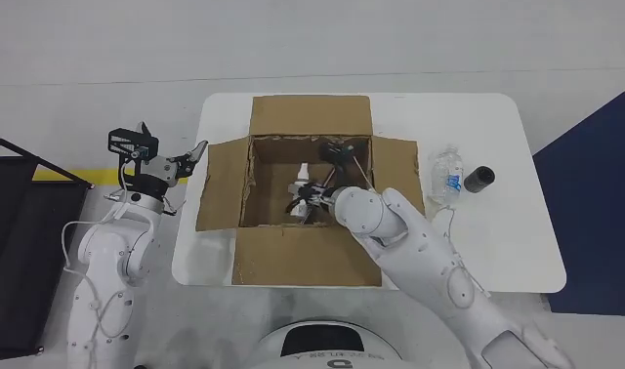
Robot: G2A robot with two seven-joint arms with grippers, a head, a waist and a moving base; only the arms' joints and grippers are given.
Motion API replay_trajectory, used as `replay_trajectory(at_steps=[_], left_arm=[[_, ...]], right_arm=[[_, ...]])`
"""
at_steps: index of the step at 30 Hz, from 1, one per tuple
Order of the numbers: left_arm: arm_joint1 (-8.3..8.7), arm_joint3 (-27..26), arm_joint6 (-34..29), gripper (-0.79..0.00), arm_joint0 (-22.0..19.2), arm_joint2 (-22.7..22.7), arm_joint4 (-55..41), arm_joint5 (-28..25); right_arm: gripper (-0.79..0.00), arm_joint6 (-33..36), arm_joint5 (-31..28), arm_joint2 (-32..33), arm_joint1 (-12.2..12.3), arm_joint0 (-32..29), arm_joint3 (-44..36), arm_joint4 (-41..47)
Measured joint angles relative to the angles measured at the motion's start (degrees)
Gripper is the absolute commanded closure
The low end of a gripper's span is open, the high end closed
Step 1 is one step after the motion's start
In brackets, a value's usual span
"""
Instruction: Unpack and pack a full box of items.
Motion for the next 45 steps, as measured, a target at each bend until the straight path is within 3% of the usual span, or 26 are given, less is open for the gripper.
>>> replay_trajectory(at_steps=[1,3,6,14,19,22,27,31,35,36,38,40,43,45], left_arm=[[0.0,0.0,0.0,-0.785,0.0,0.0,0.0,0.0],[0.0,0.0,0.0,-0.785,0.0,0.0,0.0,0.0],[0.0,0.0,0.0,-0.785,0.0,0.0,0.0,0.0],[0.0,0.0,0.0,-0.785,0.0,0.0,0.0,0.0],[0.0,0.0,0.0,-0.785,0.0,0.0,0.0,0.0],[0.0,0.0,0.0,-0.785,0.0,0.0,0.0,0.0],[0.0,0.0,0.0,-0.785,0.0,0.0,0.0,0.0],[0.0,0.0,0.0,-0.785,0.0,0.0,0.0,0.0],[0.0,0.0,0.0,-0.785,0.0,0.0,0.0,0.0],[0.0,0.0,0.0,-0.785,0.0,0.0,0.0,0.0],[0.0,0.0,0.0,-0.785,0.0,0.0,0.0,0.0],[0.0,0.0,0.0,-0.785,0.0,0.0,0.0,0.0],[0.0,0.0,0.0,-0.785,0.0,0.0,0.0,0.0],[0.0,0.0,0.0,-0.785,0.0,0.0,0.0,0.0]], right_arm=[[-0.132,-0.8,0.7,-0.5,-0.3,0.5,0.8,0.0],[-0.231,-2.3,2.1,-1.5,-0.9,1.5,2.3,0.0],[-0.336,-3.9,3.3,-2.3,-1.4,2.4,3.6,-0.3],[-0.354,-4.2,4.4,-1.6,-1.6,2.1,2.6,-0.6],[-0.348,-1.9,4.0,1.0,-0.5,-0.9,-5.0,-1.9],[-0.339,3.3,1.2,6.6,1.4,-6.5,-15.4,0.1],[-0.376,17.5,-3.7,23.6,5.3,-18.2,-33.3,1.9],[-0.382,15.0,-5.1,38.0,6.3,-27.3,-41.2,3.9],[-0.388,10.3,-4.4,53.4,6.3,-33.3,-40.2,12.4],[-0.434,9.9,-4.2,56.5,6.3,-34.2,-39.1,14.2],[-0.6,11.3,-3.4,62.4,6.5,-35.9,-36.2,16.6],[-0.662,13.8,-1.4,66.0,7.0,-36.8,-33.5,14.9],[-0.613,16.1,4.0,68.6,8.1,-36.1,-29.9,6.6],[-0.499,17.4,7.0,68.6,8.8,-34.6,-27.5,2.0]])
